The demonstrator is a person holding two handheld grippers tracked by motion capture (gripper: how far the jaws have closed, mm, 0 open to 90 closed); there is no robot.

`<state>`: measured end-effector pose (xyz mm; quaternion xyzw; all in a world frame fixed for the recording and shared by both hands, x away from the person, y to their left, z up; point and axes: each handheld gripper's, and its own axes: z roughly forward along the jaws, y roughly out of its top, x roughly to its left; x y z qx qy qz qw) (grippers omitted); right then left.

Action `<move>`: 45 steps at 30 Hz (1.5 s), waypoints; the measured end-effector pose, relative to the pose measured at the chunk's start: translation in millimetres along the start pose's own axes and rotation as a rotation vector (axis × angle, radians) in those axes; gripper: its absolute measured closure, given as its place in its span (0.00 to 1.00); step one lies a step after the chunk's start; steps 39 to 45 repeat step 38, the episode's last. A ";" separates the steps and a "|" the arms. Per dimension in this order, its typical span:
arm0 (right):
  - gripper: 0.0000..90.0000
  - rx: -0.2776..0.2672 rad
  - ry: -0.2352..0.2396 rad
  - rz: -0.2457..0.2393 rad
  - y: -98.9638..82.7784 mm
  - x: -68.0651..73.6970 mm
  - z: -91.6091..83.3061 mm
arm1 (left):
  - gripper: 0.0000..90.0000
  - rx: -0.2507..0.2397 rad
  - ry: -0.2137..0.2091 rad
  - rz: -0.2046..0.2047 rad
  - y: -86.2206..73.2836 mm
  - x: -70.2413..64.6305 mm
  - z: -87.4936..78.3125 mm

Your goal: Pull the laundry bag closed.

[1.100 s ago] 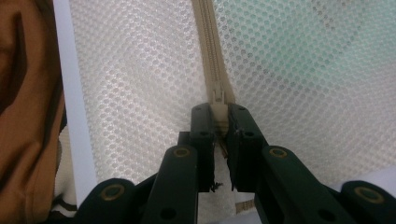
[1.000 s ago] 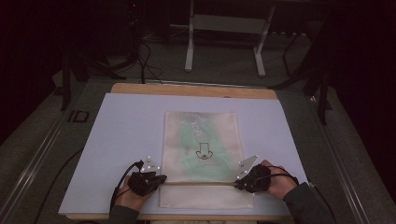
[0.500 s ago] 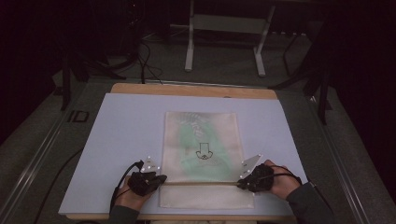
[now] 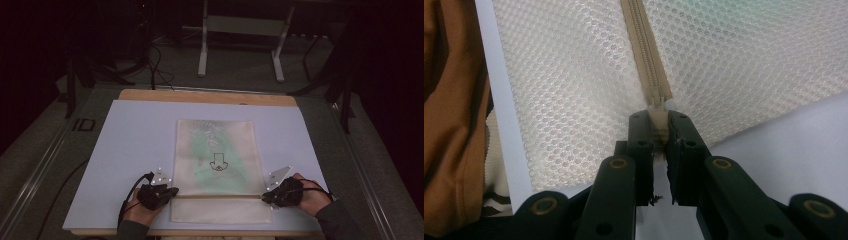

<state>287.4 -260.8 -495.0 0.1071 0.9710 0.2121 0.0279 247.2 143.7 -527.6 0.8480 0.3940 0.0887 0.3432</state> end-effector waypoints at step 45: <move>0.66 -0.233 -0.067 0.113 -15.8 -4.9 -21.3 | 0.95 -0.018 -0.004 0.042 2.8 -2.3 -4.0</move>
